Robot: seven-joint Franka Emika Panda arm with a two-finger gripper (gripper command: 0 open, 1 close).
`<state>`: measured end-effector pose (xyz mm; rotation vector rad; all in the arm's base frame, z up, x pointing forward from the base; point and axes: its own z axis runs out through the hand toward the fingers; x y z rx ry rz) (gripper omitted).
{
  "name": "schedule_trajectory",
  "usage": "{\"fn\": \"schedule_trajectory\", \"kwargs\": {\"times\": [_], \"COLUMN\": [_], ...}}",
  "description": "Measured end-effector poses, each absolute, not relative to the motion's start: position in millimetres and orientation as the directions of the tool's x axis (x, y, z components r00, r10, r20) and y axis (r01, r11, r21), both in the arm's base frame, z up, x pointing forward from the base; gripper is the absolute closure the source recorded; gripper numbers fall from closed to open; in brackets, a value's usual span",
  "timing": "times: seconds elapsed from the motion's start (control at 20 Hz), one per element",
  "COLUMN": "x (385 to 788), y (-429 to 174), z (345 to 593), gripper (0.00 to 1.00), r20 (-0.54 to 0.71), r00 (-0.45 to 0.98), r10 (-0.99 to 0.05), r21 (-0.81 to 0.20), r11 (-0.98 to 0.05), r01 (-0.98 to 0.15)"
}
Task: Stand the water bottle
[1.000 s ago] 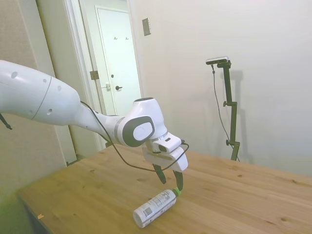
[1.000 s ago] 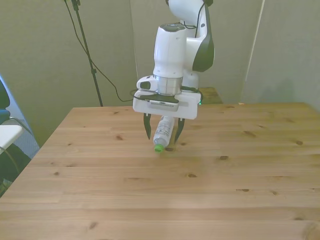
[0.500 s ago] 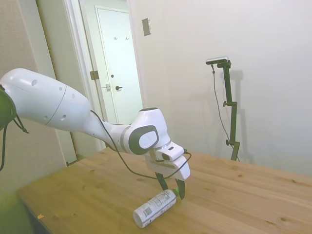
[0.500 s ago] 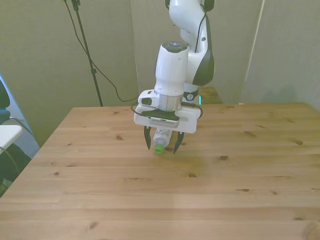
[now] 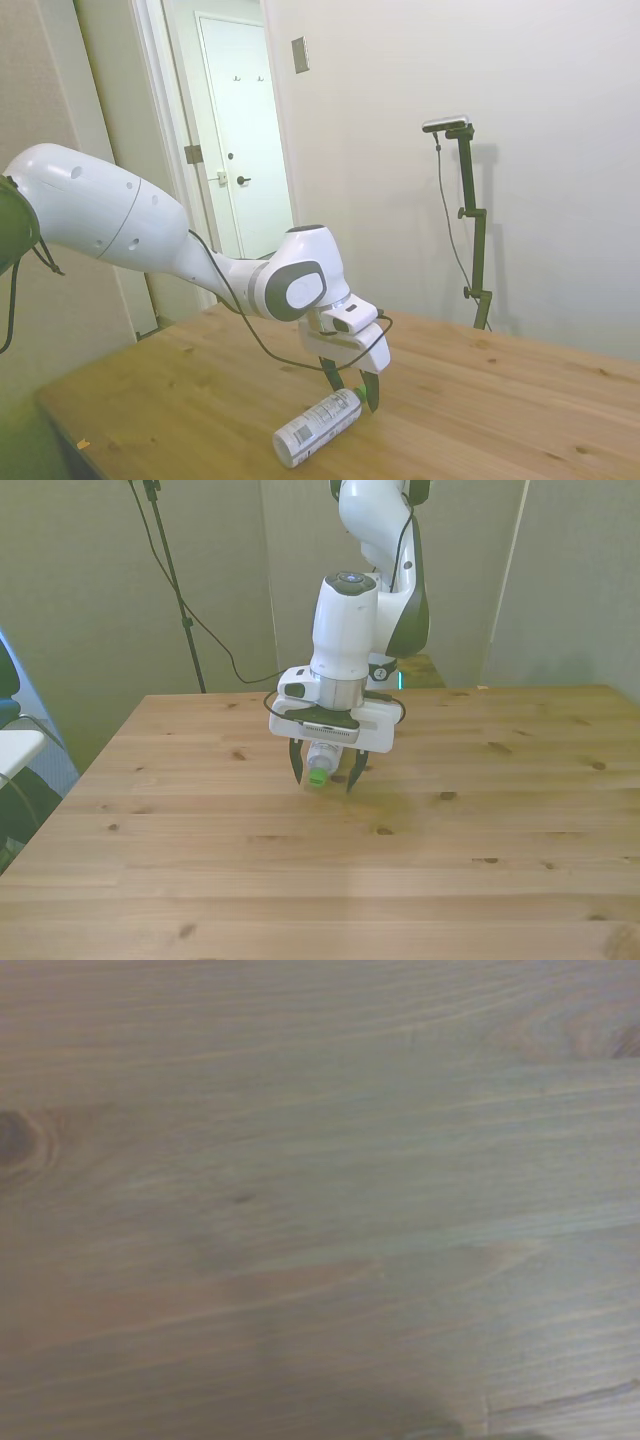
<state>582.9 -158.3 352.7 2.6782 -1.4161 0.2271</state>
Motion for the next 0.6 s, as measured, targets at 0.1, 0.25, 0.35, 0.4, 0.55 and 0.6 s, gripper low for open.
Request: {"fn": "schedule_trajectory", "kwargs": {"times": [0.1,0.25,0.35,0.4,0.55,0.6], "x": [582.5,581.9,581.4,581.1,580.3,579.9], "y": [-157.8,-157.6,-157.7,-157.7,-159.2,-159.8], "z": [352.2,351.8,351.3,351.1,350.4,350.2], "gripper": [1.00,1.00,1.00,1.00,1.00,1.00], "r20": [0.175,0.169,0.166,0.163,0.158,0.156], "r00": [0.557,0.557,0.557,0.557,0.555,0.554], "r10": [-0.812,-0.813,-0.814,-0.814,-0.817,-0.818], "r21": [0.025,0.031,0.034,0.037,0.042,0.044], "r11": [-0.561,-0.560,-0.559,-0.559,-0.556,-0.554], "r01": [-0.827,-0.828,-0.828,-0.828,-0.830,-0.831]}}
